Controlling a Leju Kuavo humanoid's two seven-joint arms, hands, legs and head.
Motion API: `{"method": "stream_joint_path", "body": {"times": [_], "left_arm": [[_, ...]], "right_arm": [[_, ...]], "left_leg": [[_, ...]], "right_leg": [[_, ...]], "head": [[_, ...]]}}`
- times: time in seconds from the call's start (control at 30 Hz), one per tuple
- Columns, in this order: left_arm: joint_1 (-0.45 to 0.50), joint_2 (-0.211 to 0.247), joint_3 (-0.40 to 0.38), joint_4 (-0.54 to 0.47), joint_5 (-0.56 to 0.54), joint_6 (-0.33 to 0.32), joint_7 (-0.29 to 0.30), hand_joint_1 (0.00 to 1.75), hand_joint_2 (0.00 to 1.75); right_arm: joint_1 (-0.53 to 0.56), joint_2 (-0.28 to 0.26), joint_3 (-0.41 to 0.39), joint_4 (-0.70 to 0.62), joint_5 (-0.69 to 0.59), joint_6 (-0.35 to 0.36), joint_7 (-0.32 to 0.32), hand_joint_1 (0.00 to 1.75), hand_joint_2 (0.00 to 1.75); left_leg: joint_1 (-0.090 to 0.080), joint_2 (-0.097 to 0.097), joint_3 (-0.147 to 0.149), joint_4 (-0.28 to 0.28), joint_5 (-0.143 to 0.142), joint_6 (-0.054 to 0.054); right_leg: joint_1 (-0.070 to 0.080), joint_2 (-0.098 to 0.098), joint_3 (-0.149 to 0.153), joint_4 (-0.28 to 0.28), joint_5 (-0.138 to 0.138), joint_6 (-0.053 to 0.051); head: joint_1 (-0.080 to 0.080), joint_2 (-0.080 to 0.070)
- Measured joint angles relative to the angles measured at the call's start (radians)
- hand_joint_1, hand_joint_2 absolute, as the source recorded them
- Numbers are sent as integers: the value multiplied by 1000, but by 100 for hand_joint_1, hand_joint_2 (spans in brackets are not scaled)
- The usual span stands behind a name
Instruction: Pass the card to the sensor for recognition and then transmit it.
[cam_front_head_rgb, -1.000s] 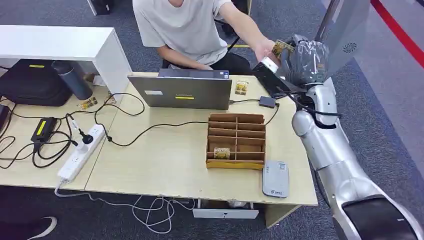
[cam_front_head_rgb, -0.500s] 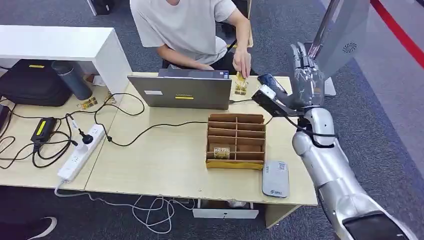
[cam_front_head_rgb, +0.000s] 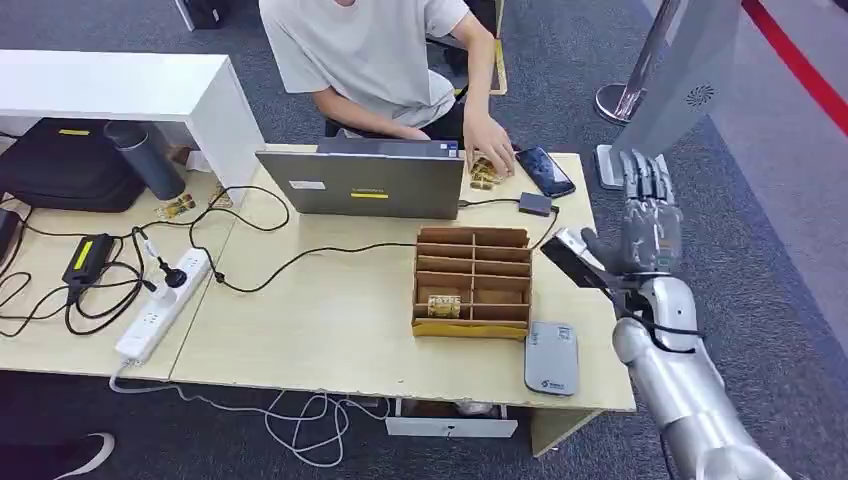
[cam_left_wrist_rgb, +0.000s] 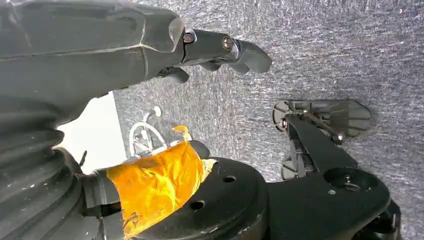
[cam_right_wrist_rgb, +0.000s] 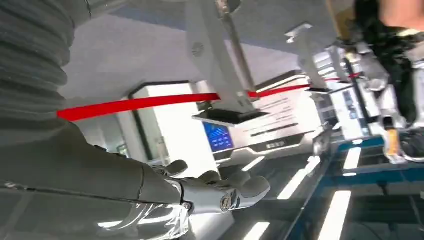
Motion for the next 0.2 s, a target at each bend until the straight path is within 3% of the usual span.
{"method": "stream_joint_path", "body": {"times": [0.2], "left_arm": [[1,0,17,0,2,2,7,0,175]], "right_arm": [[154,-48,-225,81,122,-12,-45,0,175]], "left_leg": [[0,-4,-2,0,-1,1]], "right_leg": [[0,-3,0,-2,0,0]], "head": [[0,0]]}}
